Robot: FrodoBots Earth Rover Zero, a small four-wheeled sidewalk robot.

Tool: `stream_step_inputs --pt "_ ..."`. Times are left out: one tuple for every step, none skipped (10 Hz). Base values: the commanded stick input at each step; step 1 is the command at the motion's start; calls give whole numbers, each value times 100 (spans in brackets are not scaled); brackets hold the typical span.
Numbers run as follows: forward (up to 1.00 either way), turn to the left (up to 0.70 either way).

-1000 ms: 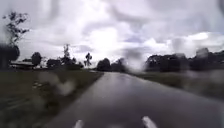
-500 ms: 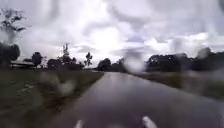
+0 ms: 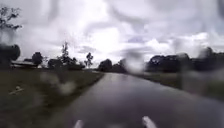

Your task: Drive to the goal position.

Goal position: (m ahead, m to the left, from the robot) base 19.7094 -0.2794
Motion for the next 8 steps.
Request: stream_step_inputs --pt "85 0" --pt "85 0" --pt "85 0" --pt "85 -1" --pt "85 -11" --pt "85 -29" --pt "85 -25" --pt "85 -11"
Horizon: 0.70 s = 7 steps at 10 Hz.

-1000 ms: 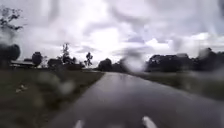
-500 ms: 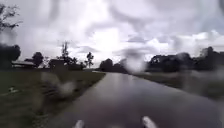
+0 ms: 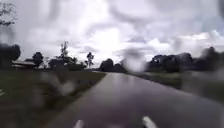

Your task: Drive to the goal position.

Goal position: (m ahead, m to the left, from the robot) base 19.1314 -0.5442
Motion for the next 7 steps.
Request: stream_step_inputs --pt "85 0" --pt "85 0" --pt "85 0" --pt "85 0" --pt "85 0" --pt "85 0" --pt "85 0"
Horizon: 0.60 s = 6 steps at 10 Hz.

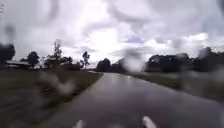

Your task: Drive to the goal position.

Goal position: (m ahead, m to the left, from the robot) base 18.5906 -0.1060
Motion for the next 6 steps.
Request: stream_step_inputs --pt "85 0" --pt "85 0" --pt "85 0" --pt "85 0" --pt "85 0" --pt "85 0"
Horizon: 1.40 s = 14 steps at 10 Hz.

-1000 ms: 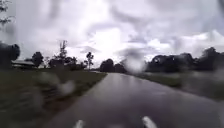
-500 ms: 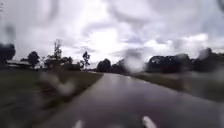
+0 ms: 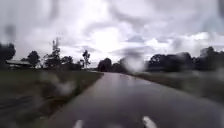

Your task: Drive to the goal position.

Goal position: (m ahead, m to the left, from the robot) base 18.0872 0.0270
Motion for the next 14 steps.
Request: stream_step_inputs --pt "85 0" --pt "85 0" --pt "85 0" --pt "85 0" --pt "85 0" --pt "85 0" --pt "85 0" --pt "85 0" --pt "85 0" --pt "85 0" --pt "85 0" --pt "85 0" --pt "85 0" --pt "85 0"
